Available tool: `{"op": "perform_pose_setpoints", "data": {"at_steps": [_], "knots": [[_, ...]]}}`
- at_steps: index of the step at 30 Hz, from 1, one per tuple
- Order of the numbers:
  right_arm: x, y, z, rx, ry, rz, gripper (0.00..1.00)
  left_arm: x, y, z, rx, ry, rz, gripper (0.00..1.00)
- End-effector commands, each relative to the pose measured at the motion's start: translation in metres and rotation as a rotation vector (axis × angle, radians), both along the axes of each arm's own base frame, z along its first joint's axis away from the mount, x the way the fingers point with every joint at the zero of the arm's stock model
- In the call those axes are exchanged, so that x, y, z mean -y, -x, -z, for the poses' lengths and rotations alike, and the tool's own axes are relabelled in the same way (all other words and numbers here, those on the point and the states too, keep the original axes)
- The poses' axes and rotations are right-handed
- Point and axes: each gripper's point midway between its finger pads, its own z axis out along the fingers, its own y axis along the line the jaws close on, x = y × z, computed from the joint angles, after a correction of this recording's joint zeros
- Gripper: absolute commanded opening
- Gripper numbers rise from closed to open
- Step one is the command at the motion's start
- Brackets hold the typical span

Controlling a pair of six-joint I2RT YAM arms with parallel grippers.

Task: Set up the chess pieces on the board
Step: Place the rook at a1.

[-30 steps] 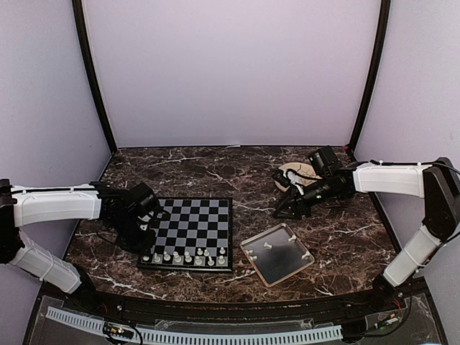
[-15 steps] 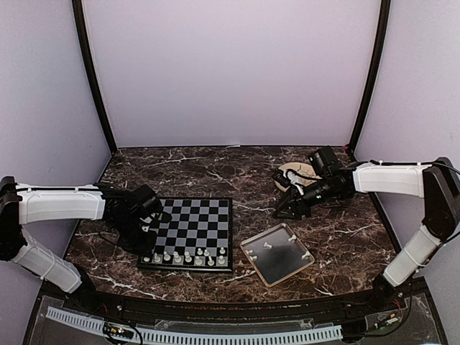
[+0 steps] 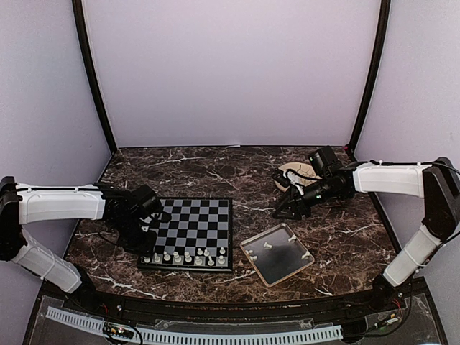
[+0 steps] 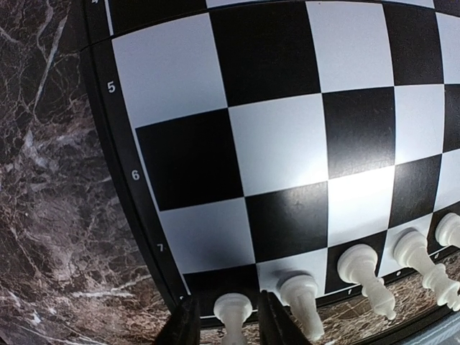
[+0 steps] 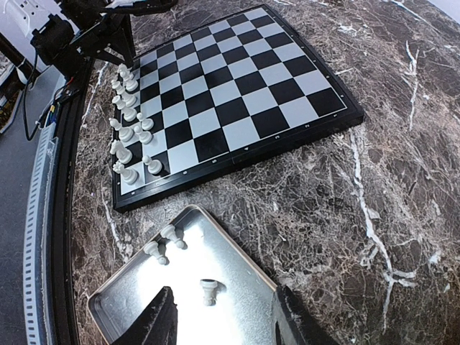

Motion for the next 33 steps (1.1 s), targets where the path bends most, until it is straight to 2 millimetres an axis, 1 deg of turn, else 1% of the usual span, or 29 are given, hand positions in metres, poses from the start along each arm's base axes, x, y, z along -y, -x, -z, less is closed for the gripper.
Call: {"op": "perform_pose_setpoints", "data": {"at_steps": [1, 5, 8, 17, 24, 29, 33], "knots": [[0.000, 0.000, 0.002, -0.001, -0.008, -0.007, 0.45, -0.004, 0.006, -0.008, -0.014, 0.002, -0.003, 0.32], [0.000, 0.000, 0.002, 0.000, -0.008, -0.007, 0.45, -0.006, 0.013, -0.012, -0.052, -0.004, 0.004, 0.34], [0.000, 0.000, 0.001, 0.003, -0.010, -0.007, 0.45, -0.007, 0.018, -0.009, -0.087, -0.020, 0.008, 0.31], [0.001, 0.000, 0.001, 0.005, -0.005, -0.004, 0.45, -0.002, 0.012, -0.004, -0.077, -0.013, 0.023, 0.19], [0.001, 0.000, 0.002, 0.005, -0.004, -0.005, 0.45, -0.002, 0.006, -0.005, -0.056, -0.026, 0.031, 0.12], [0.000, 0.000, 0.003, 0.001, -0.003, -0.005, 0.45, -0.002, 0.003, -0.006, -0.041, -0.027, 0.032, 0.11], [0.000, 0.000, 0.003, -0.001, -0.003, -0.006, 0.45, -0.004, 0.006, -0.002, -0.054, -0.033, 0.035, 0.11]]}}
